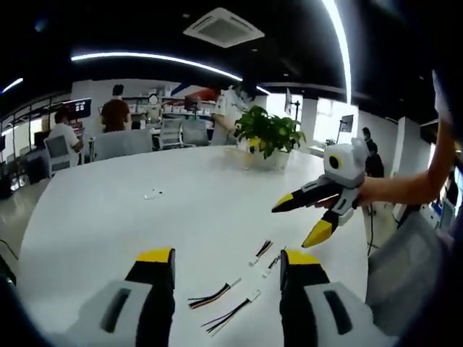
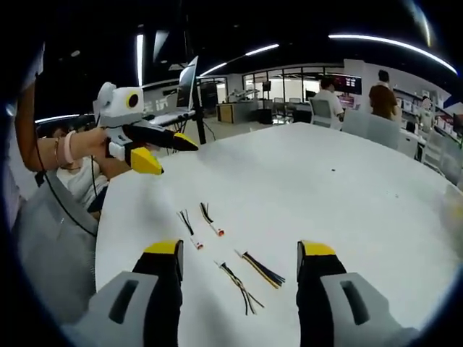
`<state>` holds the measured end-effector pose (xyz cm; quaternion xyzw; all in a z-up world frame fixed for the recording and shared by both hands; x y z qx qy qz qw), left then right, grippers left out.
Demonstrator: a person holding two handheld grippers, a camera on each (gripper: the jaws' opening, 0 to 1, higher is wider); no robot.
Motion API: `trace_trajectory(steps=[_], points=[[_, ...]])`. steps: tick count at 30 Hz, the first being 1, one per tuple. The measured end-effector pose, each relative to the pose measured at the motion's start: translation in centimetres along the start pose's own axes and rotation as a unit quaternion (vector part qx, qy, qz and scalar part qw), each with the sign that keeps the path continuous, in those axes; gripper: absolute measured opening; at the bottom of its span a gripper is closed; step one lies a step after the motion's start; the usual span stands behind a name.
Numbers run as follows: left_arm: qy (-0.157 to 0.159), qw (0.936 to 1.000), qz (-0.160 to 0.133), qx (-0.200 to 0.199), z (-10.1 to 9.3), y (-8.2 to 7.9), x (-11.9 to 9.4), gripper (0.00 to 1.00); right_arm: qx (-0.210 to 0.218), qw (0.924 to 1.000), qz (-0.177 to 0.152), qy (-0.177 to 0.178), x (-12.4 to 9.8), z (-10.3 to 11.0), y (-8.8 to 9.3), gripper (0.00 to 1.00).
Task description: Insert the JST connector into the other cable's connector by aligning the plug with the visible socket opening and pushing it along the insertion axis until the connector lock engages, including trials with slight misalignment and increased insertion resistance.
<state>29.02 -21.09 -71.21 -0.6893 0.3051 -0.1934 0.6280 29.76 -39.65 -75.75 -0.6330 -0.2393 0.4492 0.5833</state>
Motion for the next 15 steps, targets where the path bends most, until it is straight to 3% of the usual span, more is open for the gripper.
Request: trace_trajectory(steps=[3, 7, 12, 15], points=[[0.004, 0.9996, 0.002, -0.029, 0.0, 0.0, 0.0, 0.53, 0.002, 1.0, 0.001, -0.001, 0.2, 0.0, 0.0, 0.6], [0.01, 0.9999, 0.009, -0.001, 0.4, 0.5, 0.1, 0.45, 0.001, 1.0, 0.0, 0.0, 0.3, -0.1, -0.1, 0.59], [0.017, 0.9996, 0.019, -0.007, 0.4, 1.1, 0.2, 0.45, 0.001, 1.0, 0.002, 0.0, 0.4, -0.4, 0.0, 0.58], [0.027, 0.9988, 0.037, 0.015, 0.2, 1.8, 0.3, 0.44, 0.005, 1.0, 0.005, -0.006, 0.4, -0.7, 0.3, 0.5]])
Point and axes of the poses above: the point that each gripper's makers call its tool centre point, and the gripper's own axes: x roughly forward along the fingers, z roughly to its left, y roughly out of its underside, the point moved 4 cm from there along -x, roughly backward along the fingers, and after that the axes turned 11 degrees about -z, right-handed, at the moved point
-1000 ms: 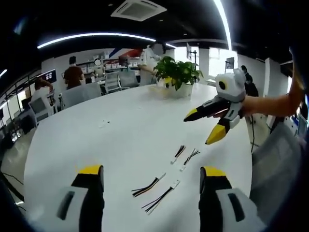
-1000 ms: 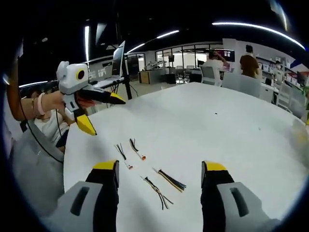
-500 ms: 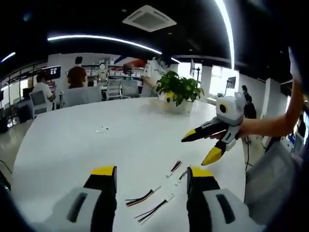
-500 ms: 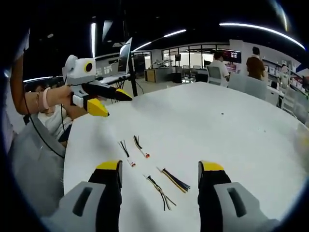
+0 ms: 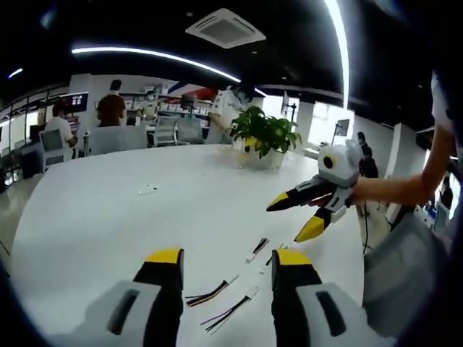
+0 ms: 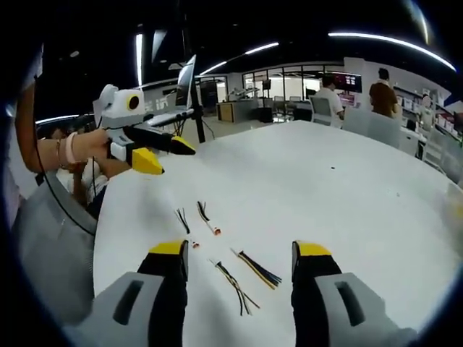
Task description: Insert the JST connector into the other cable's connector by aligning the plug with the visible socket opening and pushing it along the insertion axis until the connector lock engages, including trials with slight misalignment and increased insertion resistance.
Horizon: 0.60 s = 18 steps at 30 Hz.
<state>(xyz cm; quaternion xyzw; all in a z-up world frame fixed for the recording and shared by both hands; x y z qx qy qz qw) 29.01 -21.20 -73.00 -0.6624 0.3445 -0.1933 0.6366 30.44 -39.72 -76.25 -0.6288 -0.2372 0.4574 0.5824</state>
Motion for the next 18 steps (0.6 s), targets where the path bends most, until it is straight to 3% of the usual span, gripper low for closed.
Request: trace_trajectory(steps=[8, 10, 12, 18], points=[[0.013, 0.9994, 0.023, 0.021, 0.0, 1.0, 0.8, 0.43, -0.006, 0.9999, 0.0, -0.011, 0.4, -0.5, 0.4, 0.4], [0.023, 0.9989, 0.028, 0.029, -0.1, 1.2, 0.9, 0.4, -0.006, 0.9998, 0.001, -0.017, 0.6, -0.6, 0.5, 0.35], [0.03, 0.9989, 0.026, 0.026, -0.2, 1.2, 1.1, 0.33, -0.006, 0.9998, 0.0, -0.021, 0.9, -0.7, 0.7, 0.32], [0.041, 0.9982, 0.037, 0.022, -0.4, 1.8, 1.4, 0.34, -0.008, 0.9992, -0.001, -0.04, 1.3, -0.6, 0.8, 0.26]])
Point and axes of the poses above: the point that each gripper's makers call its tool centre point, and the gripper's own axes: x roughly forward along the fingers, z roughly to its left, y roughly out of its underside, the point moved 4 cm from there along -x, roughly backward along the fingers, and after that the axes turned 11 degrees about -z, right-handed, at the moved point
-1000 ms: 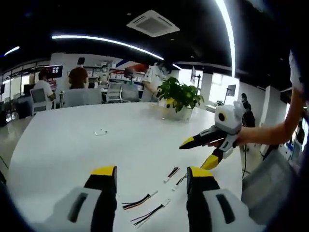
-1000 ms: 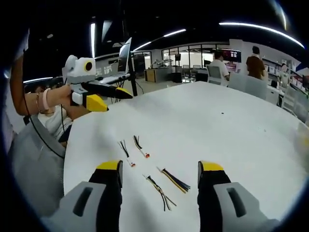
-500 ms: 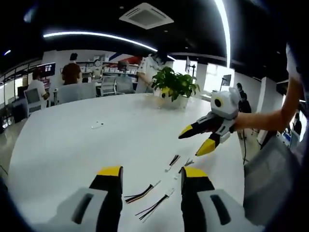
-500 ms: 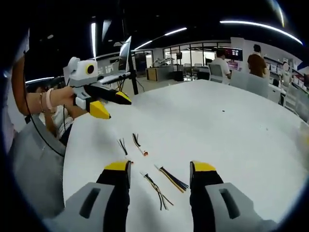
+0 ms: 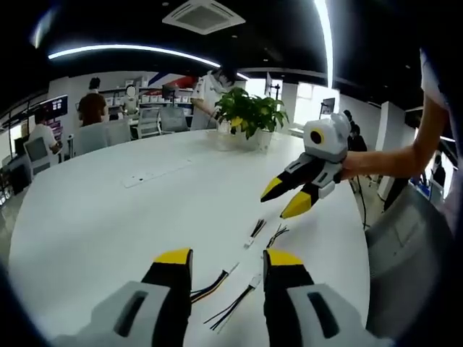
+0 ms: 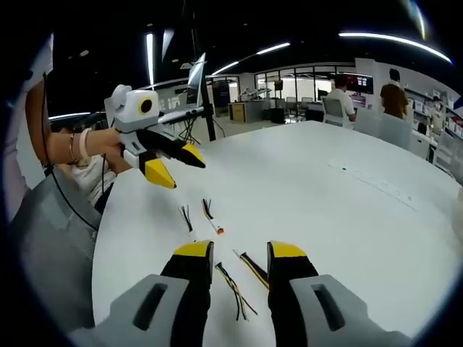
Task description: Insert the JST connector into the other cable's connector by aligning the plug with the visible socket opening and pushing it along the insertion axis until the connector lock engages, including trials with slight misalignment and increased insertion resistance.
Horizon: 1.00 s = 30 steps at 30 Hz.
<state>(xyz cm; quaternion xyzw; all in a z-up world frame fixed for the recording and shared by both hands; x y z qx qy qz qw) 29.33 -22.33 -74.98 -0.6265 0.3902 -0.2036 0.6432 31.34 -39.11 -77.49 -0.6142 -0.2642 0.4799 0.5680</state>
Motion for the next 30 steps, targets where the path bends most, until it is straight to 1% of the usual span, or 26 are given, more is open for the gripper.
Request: trace_trajectory(steps=[3, 7, 9, 10, 13, 16, 24, 25, 26, 30], points=[[0.003, 1.0, 0.006, -0.006, 0.1, 0.5, 0.0, 0.35, -0.005, 1.0, 0.007, -0.005, 0.2, -0.1, 0.3, 0.25], [0.004, 0.9998, 0.018, 0.003, 0.2, 1.2, 0.0, 0.35, -0.012, 0.9998, 0.01, -0.012, 0.5, -0.2, 0.7, 0.2], [0.002, 0.9998, 0.012, -0.013, 0.3, 1.2, 0.1, 0.34, -0.008, 0.9998, 0.009, -0.015, 0.6, -0.2, 0.7, 0.2], [0.002, 0.9998, 0.013, -0.012, 0.3, 1.3, 0.1, 0.34, -0.008, 0.9998, 0.009, -0.015, 0.7, -0.1, 0.6, 0.21], [-0.003, 0.9996, 0.025, 0.009, 0.6, 1.7, 0.2, 0.3, -0.009, 0.9997, 0.013, -0.019, 0.9, -0.1, 0.8, 0.19], [0.003, 0.9996, 0.027, 0.003, 0.4, 1.9, 0.5, 0.28, -0.008, 0.9996, 0.016, -0.024, 1.0, -0.3, 1.1, 0.18], [0.015, 0.9987, 0.043, 0.021, 0.1, 2.5, 1.0, 0.27, -0.015, 0.9992, 0.022, -0.03, 1.3, -0.6, 1.3, 0.16], [0.018, 0.9986, 0.045, 0.02, 1.0, 2.9, 1.1, 0.27, -0.017, 0.9991, 0.022, -0.032, 1.3, -0.6, 1.3, 0.16], [0.02, 0.9984, 0.047, 0.023, 1.4, 3.1, 1.1, 0.27, -0.018, 0.999, 0.023, -0.033, 1.4, -0.6, 1.4, 0.16], [0.025, 0.9978, 0.054, 0.03, 1.5, 3.5, 1.6, 0.27, -0.026, 0.9985, 0.026, -0.041, 1.5, -0.6, 1.6, 0.16]])
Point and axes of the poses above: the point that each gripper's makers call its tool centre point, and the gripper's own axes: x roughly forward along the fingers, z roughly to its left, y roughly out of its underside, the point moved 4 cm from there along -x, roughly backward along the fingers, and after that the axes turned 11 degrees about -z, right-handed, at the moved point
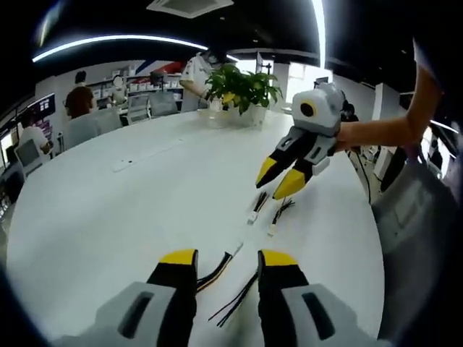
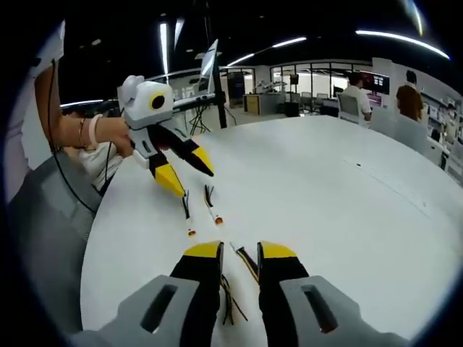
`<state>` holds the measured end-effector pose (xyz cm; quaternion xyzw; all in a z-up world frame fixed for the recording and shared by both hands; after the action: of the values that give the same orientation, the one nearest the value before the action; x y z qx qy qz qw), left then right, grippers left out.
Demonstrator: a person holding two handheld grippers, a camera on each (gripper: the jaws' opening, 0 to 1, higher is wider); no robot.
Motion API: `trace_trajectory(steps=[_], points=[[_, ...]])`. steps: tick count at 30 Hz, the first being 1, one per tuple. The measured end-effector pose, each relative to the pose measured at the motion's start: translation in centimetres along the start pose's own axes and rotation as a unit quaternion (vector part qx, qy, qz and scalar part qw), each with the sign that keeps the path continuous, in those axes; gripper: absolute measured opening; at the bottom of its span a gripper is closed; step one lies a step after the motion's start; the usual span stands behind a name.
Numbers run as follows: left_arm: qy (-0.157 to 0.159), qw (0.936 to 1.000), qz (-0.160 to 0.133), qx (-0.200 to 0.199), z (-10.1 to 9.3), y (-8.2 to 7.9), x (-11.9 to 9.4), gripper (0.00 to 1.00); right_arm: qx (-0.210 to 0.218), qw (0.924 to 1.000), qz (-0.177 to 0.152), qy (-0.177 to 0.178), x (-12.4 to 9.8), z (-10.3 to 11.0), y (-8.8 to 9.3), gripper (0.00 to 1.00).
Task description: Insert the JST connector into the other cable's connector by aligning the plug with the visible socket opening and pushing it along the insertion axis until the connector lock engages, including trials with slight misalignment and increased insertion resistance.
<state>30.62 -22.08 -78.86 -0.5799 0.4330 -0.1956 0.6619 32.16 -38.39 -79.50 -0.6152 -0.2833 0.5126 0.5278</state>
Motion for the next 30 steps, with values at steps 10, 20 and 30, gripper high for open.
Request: trace_trajectory(steps=[10, 20, 30], points=[[0.011, 0.9999, 0.004, 0.008, -0.2, 0.2, 0.9, 0.26, -0.014, 0.9996, 0.007, -0.025, 0.8, 0.1, 0.5, 0.13], [0.027, 0.9996, 0.003, 0.008, -0.6, 0.5, 1.8, 0.26, -0.024, 0.9986, 0.016, -0.045, 1.1, 0.1, 1.0, 0.13], [0.041, 0.999, 0.008, 0.017, -1.1, 0.8, 2.3, 0.24, -0.032, 0.9971, 0.02, -0.066, 1.7, 0.1, 1.5, 0.11]])
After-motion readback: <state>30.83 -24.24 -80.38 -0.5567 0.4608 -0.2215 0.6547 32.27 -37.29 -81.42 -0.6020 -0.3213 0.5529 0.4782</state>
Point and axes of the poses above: the point that each gripper's makers call its tool centre point, and the gripper's own axes: x roughly forward along the fingers, z roughly to its left, y roughly out of its underside, the point moved 4 cm from there along -x, roughly backward along the fingers, and after that the axes turned 11 degrees about -z, right-handed, at the moved point
